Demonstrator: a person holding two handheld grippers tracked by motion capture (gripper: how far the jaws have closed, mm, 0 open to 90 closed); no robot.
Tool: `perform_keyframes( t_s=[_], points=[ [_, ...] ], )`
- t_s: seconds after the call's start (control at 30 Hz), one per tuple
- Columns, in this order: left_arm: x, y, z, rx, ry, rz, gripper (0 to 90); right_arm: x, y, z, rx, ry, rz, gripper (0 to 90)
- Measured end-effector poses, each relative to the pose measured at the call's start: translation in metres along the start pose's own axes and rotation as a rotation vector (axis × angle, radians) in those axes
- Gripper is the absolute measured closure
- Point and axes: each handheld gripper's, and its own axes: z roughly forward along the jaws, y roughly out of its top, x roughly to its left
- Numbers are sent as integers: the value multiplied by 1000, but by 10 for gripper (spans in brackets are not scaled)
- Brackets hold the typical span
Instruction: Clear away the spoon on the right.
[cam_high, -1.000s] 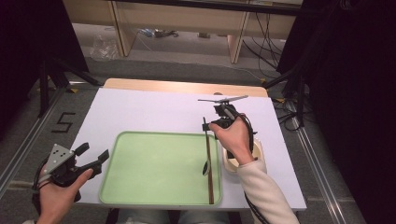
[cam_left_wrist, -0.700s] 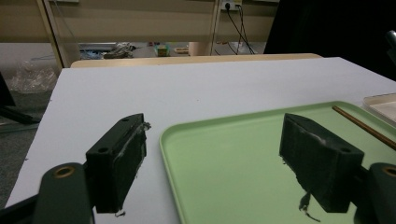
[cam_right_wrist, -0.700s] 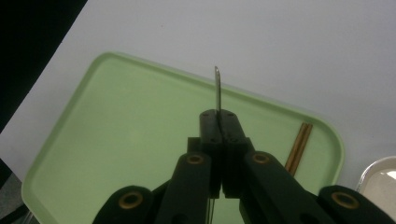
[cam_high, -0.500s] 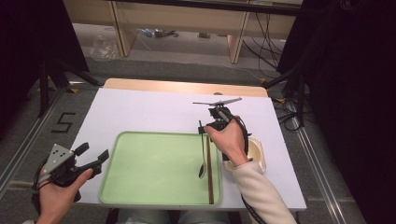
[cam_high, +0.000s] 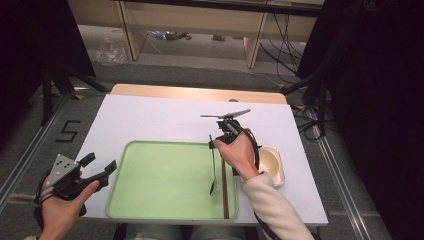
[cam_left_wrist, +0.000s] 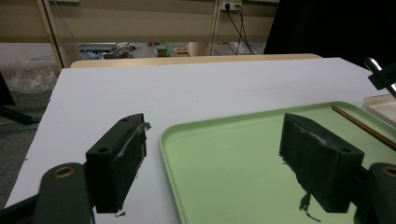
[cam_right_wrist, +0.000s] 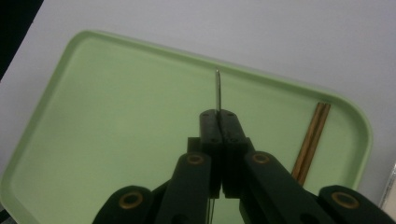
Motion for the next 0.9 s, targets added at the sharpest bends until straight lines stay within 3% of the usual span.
perform_keyframes(
  t_s=[0.03, 0.07, 0.13, 0.2, 0.33, 0.5, 0.57, 0.67, 0.77, 0.8, 0.83, 0.87, 0.9],
  points=[
    [0, 0, 0, 1, 0, -1, 223, 0, 0, 2, -1, 2, -8, 900],
    [0, 0, 0, 1, 0, -1, 224, 2, 0, 2, 7, -1, 14, 900],
    [0, 0, 0, 1, 0, 0, 224, 0, -1, 6, -4, -3, -16, 900],
    [0, 0, 0, 1, 0, 1, 223, 2, -2, 8, 9, 3, 7, 900],
    [0, 0, 0, 2, 0, 1, 224, 2, -3, 12, 1, -9, -5, 900],
    [0, 0, 0, 1, 0, -1, 224, 3, -4, 15, 1, -9, 19, 900],
    [0, 0, 0, 2, -1, -1, 224, 2, -4, 17, -8, -3, -2, 900],
    [0, 0, 0, 3, 0, 0, 223, 5, -5, 17, 2, 6, 41, 900],
    [0, 0, 0, 5, 0, -2, 223, 3, -5, 20, -3, 0, 5, 900],
    [0, 0, 0, 6, 0, -3, 224, 3, -6, 21, 7, -2, 27, 900],
    [0, 0, 0, 5, 0, -3, 224, 2, -6, 21, 4, -6, 10, 900],
    [0, 0, 0, 5, -1, -2, 223, 3, -6, 22, 6, -3, 33, 900],
    [0, 0, 0, 5, -1, -1, 224, 2, -7, 23, -2, -3, 24, 900]
  ],
)
